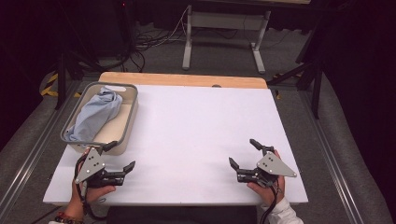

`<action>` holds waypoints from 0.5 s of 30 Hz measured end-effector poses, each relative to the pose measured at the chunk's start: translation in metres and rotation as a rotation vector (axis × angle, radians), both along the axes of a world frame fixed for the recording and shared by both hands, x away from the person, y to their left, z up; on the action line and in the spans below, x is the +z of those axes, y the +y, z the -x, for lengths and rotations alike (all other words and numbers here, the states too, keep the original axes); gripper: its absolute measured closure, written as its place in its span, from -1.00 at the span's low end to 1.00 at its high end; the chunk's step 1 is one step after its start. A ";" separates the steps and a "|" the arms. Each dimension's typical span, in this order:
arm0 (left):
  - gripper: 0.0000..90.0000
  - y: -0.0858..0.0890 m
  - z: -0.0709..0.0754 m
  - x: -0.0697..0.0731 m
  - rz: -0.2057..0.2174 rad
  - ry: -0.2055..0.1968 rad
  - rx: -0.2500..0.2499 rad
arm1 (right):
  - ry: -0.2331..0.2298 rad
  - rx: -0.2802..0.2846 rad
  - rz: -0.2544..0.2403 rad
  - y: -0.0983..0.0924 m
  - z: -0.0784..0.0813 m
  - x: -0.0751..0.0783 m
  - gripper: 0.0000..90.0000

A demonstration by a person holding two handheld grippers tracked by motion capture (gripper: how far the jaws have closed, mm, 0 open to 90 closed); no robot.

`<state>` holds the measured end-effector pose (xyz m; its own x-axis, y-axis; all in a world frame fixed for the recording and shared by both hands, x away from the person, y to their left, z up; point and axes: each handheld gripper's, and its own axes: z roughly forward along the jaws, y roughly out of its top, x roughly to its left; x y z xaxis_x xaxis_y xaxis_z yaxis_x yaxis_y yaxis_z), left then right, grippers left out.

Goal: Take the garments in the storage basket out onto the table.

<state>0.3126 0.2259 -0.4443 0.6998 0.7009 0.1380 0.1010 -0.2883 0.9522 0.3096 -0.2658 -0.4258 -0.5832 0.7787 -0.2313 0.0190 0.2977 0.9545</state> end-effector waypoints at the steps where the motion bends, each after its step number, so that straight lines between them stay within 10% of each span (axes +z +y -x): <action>1: -0.77 -0.001 0.000 0.000 0.003 0.000 -0.002 | 0.000 -0.001 0.001 0.000 0.001 0.000 -0.84; 15: -0.74 -0.006 0.005 0.009 -0.047 -0.018 0.009 | -0.006 0.002 -0.012 0.001 0.003 0.003 -0.83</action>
<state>0.3074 0.2203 -0.4352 0.6908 0.6996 0.1830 0.0869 -0.3315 0.9394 0.3065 -0.2646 -0.4224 -0.5836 0.7799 -0.2261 0.0121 0.2867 0.9579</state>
